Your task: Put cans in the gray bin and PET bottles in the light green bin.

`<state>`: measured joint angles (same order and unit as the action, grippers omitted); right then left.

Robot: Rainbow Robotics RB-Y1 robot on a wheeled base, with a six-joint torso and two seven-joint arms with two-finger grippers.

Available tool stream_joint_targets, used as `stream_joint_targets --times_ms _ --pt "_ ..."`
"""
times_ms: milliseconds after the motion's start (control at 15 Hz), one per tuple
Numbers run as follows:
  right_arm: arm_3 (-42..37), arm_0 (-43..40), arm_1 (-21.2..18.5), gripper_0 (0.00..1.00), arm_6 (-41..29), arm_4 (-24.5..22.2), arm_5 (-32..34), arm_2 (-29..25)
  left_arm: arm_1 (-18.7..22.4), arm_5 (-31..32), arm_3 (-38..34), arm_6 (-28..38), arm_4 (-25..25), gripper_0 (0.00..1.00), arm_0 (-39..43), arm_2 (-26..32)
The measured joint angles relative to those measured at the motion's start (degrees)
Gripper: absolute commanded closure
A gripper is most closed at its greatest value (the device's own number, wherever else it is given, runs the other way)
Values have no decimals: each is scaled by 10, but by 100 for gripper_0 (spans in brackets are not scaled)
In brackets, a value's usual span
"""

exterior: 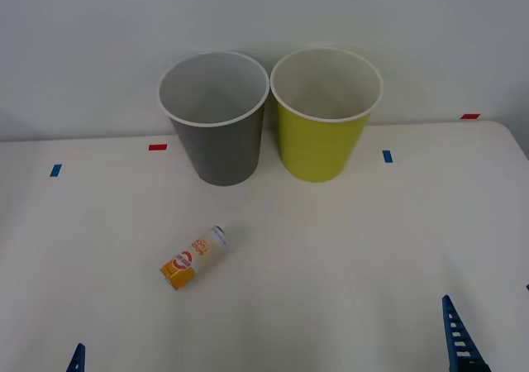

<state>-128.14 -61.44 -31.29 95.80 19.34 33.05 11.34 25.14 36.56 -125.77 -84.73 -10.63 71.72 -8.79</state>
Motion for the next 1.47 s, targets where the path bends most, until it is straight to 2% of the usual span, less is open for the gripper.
stream_joint_targets --times_ms 1200,1267,1467 --pt "0 0 0 0 0 0 0 0 0 -2 2 0 0 0 -2 -1" --pt "0 0 0 0 0 0 0 0 4 -7 18 0 -1 0 -10 -3" --pt "0 0 0 0 0 0 0 0 48 -8 28 -3 -10 0 -24 1"
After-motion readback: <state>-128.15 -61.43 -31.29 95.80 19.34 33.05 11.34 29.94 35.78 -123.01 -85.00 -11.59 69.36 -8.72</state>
